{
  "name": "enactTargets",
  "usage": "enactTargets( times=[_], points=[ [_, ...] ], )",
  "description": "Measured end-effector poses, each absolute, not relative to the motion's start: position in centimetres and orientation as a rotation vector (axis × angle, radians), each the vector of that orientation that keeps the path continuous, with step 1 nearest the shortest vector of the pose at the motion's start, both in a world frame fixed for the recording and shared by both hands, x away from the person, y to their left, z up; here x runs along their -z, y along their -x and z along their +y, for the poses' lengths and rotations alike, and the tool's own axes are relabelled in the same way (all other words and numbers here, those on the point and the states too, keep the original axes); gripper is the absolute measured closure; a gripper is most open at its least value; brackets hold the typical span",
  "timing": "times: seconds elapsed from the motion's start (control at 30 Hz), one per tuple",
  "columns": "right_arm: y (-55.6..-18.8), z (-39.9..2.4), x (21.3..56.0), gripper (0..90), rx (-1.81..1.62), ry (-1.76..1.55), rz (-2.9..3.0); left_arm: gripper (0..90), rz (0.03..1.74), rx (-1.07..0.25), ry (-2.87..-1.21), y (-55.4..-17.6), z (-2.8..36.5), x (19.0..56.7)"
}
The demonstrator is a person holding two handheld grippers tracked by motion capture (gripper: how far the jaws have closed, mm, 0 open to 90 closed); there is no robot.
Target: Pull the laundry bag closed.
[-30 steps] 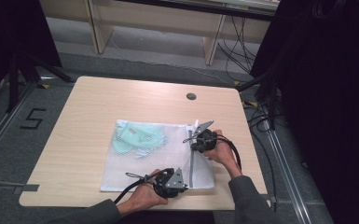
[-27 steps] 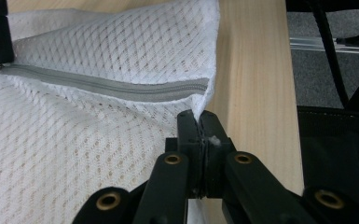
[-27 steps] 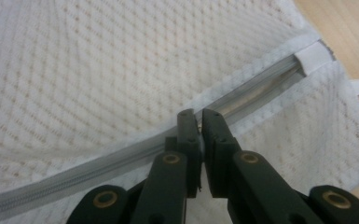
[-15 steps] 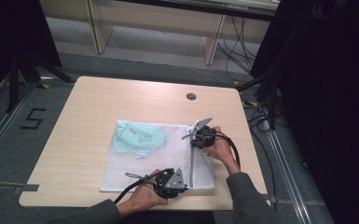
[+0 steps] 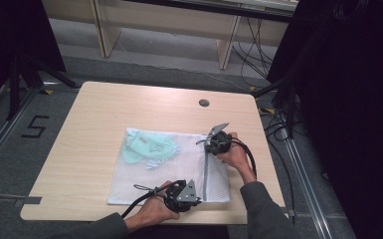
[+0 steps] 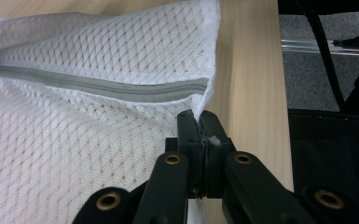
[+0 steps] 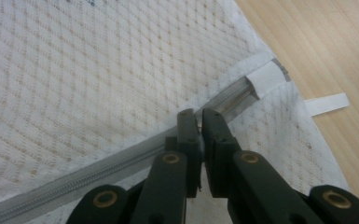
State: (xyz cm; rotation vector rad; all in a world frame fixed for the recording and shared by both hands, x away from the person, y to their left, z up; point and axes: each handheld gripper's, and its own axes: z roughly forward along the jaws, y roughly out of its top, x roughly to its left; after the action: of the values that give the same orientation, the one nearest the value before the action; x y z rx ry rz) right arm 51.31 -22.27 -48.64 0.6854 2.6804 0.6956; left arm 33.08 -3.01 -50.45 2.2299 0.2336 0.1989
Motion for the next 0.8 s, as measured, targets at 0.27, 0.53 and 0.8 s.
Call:
enactTargets(
  times=[0.27, 0.53, 0.8],
  points=[
    [-52.1, -22.2, 48.6, 87.0, -0.679, -0.709, 2.668, 88.7, 0.225, -0.194, -2.243, -33.0, -3.2, 50.7],
    [-53.0, -22.3, 48.8, 87.0, -0.689, -0.698, 2.651, 88.7, 0.225, -0.191, -2.243, -33.0, -3.2, 50.8],
    [-53.3, -22.6, 48.8, 87.0, -0.687, -0.720, 2.638, 88.7, 0.218, -0.193, -2.245, -32.9, -3.4, 50.9]
  ],
)
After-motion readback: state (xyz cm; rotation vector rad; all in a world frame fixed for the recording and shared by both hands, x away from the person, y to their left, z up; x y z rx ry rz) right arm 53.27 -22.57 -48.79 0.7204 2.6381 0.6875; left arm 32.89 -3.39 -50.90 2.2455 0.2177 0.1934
